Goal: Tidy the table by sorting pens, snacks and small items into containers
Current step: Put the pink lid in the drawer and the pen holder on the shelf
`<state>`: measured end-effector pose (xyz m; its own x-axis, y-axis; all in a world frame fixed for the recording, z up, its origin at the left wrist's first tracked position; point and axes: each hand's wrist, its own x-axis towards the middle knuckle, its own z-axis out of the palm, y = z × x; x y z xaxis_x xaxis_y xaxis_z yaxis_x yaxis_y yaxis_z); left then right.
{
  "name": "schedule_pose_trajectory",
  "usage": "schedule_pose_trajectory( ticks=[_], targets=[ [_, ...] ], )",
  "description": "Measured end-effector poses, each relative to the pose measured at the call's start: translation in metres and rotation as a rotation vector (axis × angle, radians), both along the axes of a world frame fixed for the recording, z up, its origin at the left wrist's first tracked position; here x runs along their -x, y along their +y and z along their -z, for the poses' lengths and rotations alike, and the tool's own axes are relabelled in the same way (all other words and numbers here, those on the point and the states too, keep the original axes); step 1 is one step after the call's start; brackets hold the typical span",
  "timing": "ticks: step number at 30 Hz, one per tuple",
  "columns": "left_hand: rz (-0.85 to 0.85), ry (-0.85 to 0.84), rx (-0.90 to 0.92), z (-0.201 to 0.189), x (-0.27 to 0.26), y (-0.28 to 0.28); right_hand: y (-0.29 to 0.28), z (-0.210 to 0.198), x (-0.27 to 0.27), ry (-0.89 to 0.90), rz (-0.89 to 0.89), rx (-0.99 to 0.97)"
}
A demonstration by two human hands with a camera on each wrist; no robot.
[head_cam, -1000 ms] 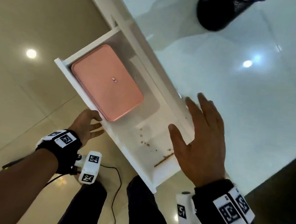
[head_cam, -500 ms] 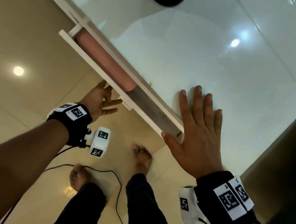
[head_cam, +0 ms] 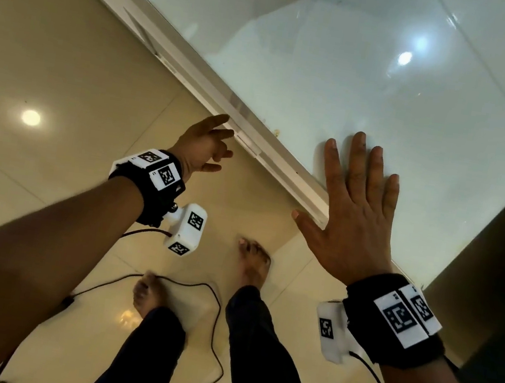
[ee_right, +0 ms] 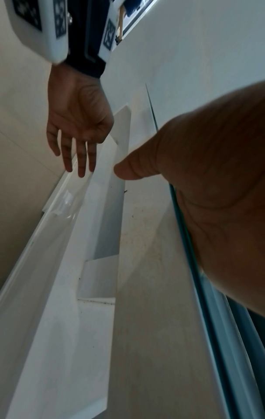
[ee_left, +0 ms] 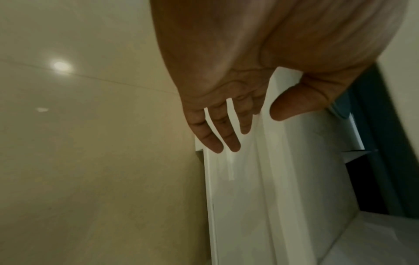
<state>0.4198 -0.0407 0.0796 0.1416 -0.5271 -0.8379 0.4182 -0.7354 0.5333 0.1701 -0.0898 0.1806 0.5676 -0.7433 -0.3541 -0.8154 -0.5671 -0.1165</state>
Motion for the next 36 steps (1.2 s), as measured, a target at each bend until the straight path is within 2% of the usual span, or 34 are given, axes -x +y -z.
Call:
schedule_pose_trajectory(
  ticks=[3, 8, 12, 16, 22, 25, 29, 31, 33, 36],
  targets=[
    [0.043, -0.167, 0.053, -0.024, -0.01, 0.005, 0.0, -0.004, -0.008, 0.023, 0.048, -0.04],
    [0.105, -0.425, 0.166, -0.091, -0.048, 0.019, -0.005, -0.024, -0.047, 0.034, 0.229, -0.204],
    [0.206, -0.528, 0.257, -0.149, -0.082, 0.015, -0.028, -0.037, -0.089, 0.052, 0.345, -0.339],
    [0.334, -0.588, 0.35, -0.188, -0.1, -0.023, -0.061, -0.045, -0.12, 0.081, 0.38, -0.412],
    [0.531, -0.664, 0.365, -0.187, -0.097, -0.105, -0.075, -0.043, -0.133, 0.104, 0.413, -0.448],
    [0.506, -0.643, 0.435, -0.179, -0.08, -0.138, -0.074, -0.041, -0.13, 0.108, 0.417, -0.447],
    [0.345, -0.591, 0.53, -0.176, -0.068, -0.165, -0.073, -0.037, -0.132, 0.092, 0.417, -0.433],
    [0.321, -0.542, 0.584, -0.179, -0.068, -0.168, -0.072, -0.038, -0.133, 0.098, 0.417, -0.427],
    [0.365, -0.578, 0.606, -0.175, -0.072, -0.168, -0.07, -0.037, -0.133, 0.104, 0.42, -0.414],
    [0.413, -0.529, 0.603, -0.18, -0.084, -0.161, -0.068, -0.035, -0.136, 0.103, 0.424, -0.393]
  ],
)
